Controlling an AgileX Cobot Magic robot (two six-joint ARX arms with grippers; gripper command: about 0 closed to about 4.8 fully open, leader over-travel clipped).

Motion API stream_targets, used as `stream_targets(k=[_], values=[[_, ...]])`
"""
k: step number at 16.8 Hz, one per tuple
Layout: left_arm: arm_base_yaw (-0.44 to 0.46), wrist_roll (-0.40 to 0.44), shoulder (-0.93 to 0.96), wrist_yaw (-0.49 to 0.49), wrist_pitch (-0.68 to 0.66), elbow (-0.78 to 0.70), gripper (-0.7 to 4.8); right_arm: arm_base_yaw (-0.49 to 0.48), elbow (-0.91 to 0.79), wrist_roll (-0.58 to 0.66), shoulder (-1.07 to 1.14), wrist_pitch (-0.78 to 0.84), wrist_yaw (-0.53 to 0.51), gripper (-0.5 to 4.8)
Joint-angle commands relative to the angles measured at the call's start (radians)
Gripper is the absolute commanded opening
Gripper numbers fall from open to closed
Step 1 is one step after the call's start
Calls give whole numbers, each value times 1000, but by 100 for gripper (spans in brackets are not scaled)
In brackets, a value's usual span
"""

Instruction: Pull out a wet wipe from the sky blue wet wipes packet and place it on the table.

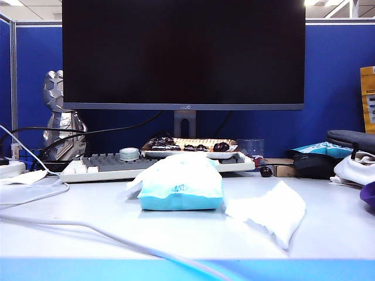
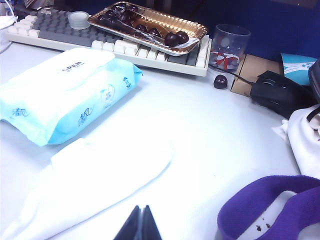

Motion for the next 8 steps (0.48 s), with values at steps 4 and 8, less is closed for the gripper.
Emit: stream_targets(k=[4,8], values=[[0,1,-3,-75,-153,-10,0,0,3,23,0,-8,-5,0],[1,1,-3,-98,-69,-56,0,-1,3,23,0,-8,-5,0]])
